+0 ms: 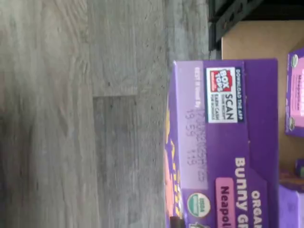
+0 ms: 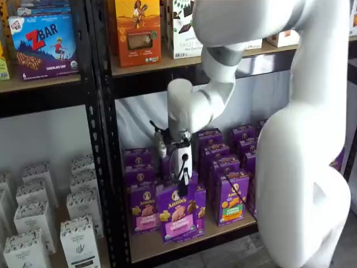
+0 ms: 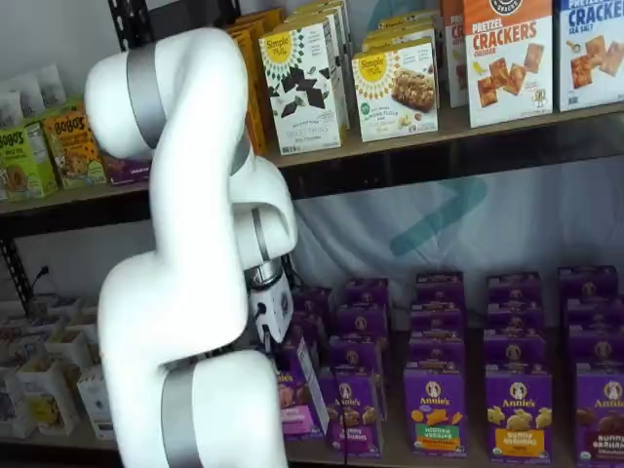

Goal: Pick up the purple box with a pink patch in the middle, on the bottom shelf, the first box from the left

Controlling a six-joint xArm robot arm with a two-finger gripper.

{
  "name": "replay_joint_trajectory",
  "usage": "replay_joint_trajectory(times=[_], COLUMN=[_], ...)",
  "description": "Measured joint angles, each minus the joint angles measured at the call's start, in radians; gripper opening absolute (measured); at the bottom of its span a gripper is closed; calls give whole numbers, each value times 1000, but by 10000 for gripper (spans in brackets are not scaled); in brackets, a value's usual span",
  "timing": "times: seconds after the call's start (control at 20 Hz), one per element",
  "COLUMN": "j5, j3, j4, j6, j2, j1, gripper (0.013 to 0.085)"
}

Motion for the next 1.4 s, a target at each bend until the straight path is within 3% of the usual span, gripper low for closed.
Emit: replay_joint_trajectory(times=[0.4,0.6,0.85,1.2,1.4], j5=[154,217,265,305,322], j3=[56,51,47,28,16], j4=[48,78,39,66,47], j6=[-83,-120,-101,-132,-119], j2=[-239,-302,-342,-360,-358], j1=[-38,-52,-57,-70,-68], gripper=[330,330,330,330,330])
